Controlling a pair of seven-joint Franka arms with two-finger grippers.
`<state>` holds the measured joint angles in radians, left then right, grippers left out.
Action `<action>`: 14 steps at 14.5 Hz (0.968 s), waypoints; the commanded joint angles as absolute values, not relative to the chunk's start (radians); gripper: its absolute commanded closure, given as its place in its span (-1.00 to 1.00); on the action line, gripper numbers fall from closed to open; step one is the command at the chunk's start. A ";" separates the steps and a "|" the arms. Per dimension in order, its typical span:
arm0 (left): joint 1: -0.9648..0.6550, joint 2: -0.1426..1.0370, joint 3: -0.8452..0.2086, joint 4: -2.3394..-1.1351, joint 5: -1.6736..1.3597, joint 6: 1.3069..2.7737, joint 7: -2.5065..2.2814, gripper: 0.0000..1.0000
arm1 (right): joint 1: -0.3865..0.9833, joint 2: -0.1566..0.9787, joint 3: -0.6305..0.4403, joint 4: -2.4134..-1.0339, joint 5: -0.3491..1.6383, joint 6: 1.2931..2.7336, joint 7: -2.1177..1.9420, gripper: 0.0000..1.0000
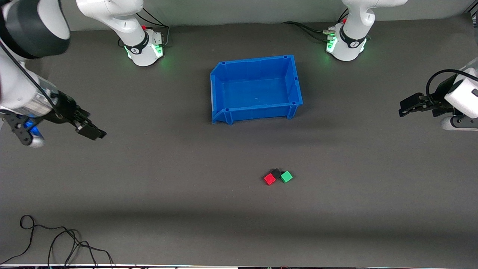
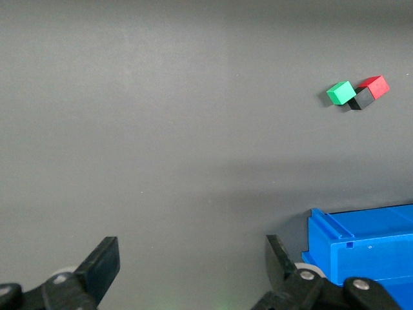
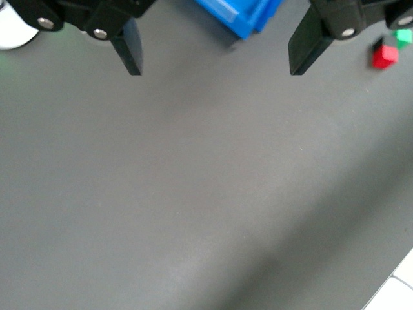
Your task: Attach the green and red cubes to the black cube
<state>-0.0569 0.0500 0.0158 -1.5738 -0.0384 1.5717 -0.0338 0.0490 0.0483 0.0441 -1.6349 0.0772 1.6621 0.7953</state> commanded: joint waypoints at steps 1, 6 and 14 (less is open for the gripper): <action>-0.066 0.021 0.020 -1.580 -0.008 1.559 -0.028 -1.00 | -0.020 -0.041 0.051 -1.703 0.077 1.651 0.613 -1.00; -0.064 0.021 0.021 -1.580 -0.002 1.562 0.021 -1.00 | -0.109 -0.135 0.045 -1.720 0.077 1.651 0.365 -1.00; -0.064 0.046 0.020 -1.537 -0.002 1.557 0.021 -1.00 | -0.114 -0.152 -0.006 -1.715 -0.023 1.635 0.181 -1.00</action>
